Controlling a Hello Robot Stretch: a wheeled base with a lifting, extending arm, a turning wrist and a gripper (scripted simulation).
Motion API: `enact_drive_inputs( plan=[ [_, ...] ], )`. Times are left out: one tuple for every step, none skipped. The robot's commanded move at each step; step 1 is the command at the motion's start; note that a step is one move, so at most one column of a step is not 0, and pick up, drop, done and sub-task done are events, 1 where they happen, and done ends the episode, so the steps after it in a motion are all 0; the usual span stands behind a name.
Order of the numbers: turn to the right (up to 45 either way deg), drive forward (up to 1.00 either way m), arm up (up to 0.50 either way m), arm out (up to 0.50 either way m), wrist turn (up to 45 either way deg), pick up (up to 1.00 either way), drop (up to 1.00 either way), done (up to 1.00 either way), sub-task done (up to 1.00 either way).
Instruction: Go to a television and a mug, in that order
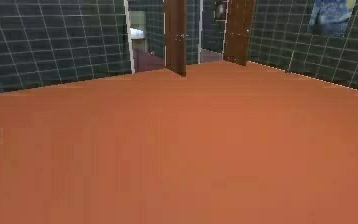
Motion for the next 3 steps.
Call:
enact_drive_inputs(
  plan=[
    [9.0, 0.00, 0.00, 0.00, 0.0, 0.00, 0.00, 0.00, 0.00],
    [0.0, 1.00, 0.00, 0.00, 0.0, 0.00, 0.00, 0.00, 0.00],
    [0.0, 1.00, 0.00, 0.00, 0.0, 0.00, 0.00, 0.00, 0.00]
  ],
)
